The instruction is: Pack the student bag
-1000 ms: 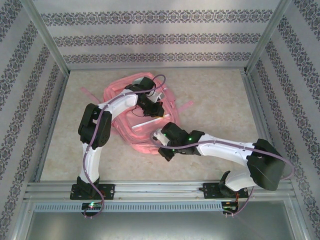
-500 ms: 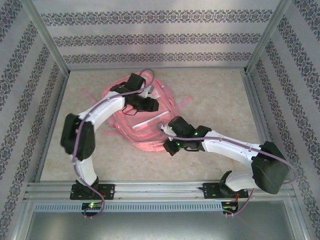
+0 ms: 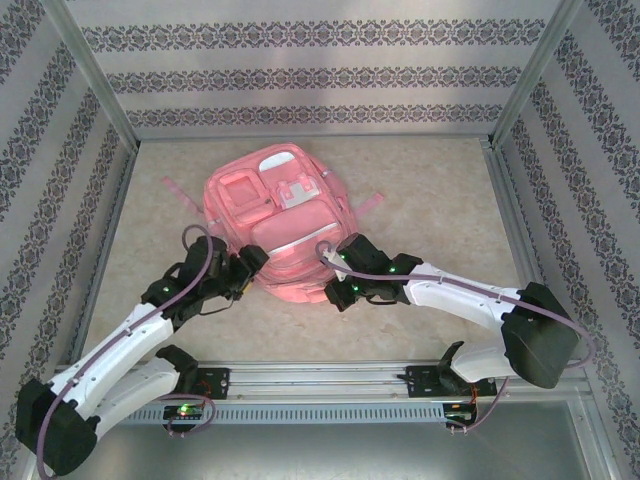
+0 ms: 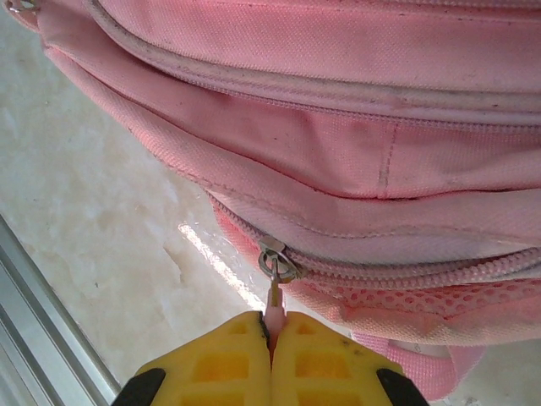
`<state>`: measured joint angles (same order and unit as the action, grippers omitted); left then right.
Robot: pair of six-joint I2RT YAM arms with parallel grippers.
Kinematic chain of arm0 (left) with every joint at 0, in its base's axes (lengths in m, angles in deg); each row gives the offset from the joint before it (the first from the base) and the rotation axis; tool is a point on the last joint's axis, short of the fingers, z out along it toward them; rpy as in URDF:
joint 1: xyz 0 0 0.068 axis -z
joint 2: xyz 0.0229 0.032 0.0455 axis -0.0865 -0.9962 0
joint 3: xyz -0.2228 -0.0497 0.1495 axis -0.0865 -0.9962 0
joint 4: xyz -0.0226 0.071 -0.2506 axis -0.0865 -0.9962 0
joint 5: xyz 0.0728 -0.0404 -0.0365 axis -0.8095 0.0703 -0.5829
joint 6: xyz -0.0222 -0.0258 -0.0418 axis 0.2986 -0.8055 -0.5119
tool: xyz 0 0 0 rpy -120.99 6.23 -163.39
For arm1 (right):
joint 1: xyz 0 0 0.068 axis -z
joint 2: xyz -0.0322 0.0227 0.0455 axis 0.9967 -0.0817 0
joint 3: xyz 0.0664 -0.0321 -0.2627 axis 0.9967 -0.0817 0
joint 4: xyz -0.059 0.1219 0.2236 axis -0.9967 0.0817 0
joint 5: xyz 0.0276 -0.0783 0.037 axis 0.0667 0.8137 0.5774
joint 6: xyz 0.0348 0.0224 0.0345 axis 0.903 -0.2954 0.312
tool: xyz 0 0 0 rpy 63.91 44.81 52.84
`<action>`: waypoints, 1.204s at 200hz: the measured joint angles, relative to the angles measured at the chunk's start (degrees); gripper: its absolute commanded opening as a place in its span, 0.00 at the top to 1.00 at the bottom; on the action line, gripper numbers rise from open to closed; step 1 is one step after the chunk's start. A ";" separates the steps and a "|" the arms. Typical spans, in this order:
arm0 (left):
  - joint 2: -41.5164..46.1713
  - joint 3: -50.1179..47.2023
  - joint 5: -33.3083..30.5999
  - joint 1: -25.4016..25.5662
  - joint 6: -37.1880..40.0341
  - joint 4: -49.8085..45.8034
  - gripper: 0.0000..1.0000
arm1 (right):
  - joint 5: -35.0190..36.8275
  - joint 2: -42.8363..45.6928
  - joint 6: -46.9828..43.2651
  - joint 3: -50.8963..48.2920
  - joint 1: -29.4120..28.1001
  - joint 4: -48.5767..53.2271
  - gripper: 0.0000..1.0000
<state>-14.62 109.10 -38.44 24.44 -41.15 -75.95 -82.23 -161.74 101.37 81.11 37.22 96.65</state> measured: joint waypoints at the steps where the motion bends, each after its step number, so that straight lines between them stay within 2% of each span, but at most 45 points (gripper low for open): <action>1: -0.07 -0.04 -0.09 0.13 -0.26 0.00 0.27 | 0.00 0.00 0.07 0.00 0.00 -0.04 1.00; 38: -5.01 -1.38 -3.43 5.66 -9.94 7.02 0.33 | -0.02 0.00 1.31 -0.22 0.00 -0.96 1.00; 81: -9.53 -2.58 -5.31 9.16 -15.17 12.81 0.41 | 0.04 0.57 2.27 -0.70 0.00 -1.51 1.00; 159: -3.58 -0.94 -7.96 12.35 -18.69 6.67 0.40 | 0.09 0.68 2.75 -0.85 0.00 -1.88 1.00; 225: -8.41 -1.99 -8.07 14.78 -21.00 7.65 0.41 | 0.07 0.68 3.32 -1.03 0.00 -2.19 1.00; 241: -10.23 -2.23 -8.07 14.84 -21.24 8.33 0.44 | 0.07 0.68 3.37 -1.11 0.00 -2.32 1.00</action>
<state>-24.85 106.87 -46.50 39.28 -62.40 -67.62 -82.17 -161.06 104.73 80.00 37.22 94.33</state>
